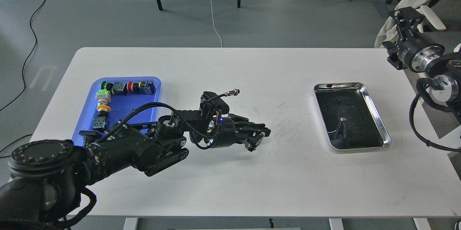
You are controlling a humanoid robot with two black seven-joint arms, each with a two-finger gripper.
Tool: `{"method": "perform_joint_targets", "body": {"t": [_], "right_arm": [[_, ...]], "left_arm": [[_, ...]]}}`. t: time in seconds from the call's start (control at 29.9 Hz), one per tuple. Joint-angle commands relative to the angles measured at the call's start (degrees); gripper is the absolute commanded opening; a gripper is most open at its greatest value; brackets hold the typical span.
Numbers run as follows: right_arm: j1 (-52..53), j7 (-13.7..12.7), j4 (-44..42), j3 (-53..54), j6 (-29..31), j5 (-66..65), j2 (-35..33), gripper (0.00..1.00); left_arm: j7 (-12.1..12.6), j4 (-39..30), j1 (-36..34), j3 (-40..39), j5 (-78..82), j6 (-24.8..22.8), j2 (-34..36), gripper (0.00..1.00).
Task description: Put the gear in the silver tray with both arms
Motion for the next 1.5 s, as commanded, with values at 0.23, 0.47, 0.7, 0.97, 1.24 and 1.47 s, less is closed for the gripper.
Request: {"method": "perform_joint_targets", "body": {"t": [0.23, 0.47, 0.7, 0.97, 1.24, 1.47], "right_arm": [[-0.11, 0.00, -0.03, 0.00, 0.00, 0.00, 0.06, 0.93], [-0.11, 0.00, 0.05, 0.00, 0.00, 0.00, 0.15, 0.93], [-0.11, 0.00, 0.05, 0.00, 0.00, -0.26, 0.15, 0.93], [-0.02, -0.26, 0.14, -0.09, -0.09, -0.53, 0.06, 0.93], [0.24, -0.18, 0.40, -2.02, -0.26, -0.44, 0.23, 0.93], [1.55, 0.00, 1.54, -4.30, -0.35, -0.88, -0.12, 0.93]], "left_arm": [[0.01, -0.74, 0.95, -0.05, -0.70, 0.34, 0.00, 0.10], [0.01, -1.35, 1.30, -0.14, -0.79, 0.34, 0.00, 0.19], [0.01, -1.35, 1.39, -0.05, -2.19, 0.16, 0.00, 0.31], [0.01, -1.35, 1.39, -0.57, -6.57, 0.08, 0.00, 0.42], [0.01, -1.35, 0.69, -0.66, -10.72, 0.08, 0.00, 0.50], [0.01, -1.53, -2.91, -4.00, -13.96, -0.19, 0.00, 0.59]]}}
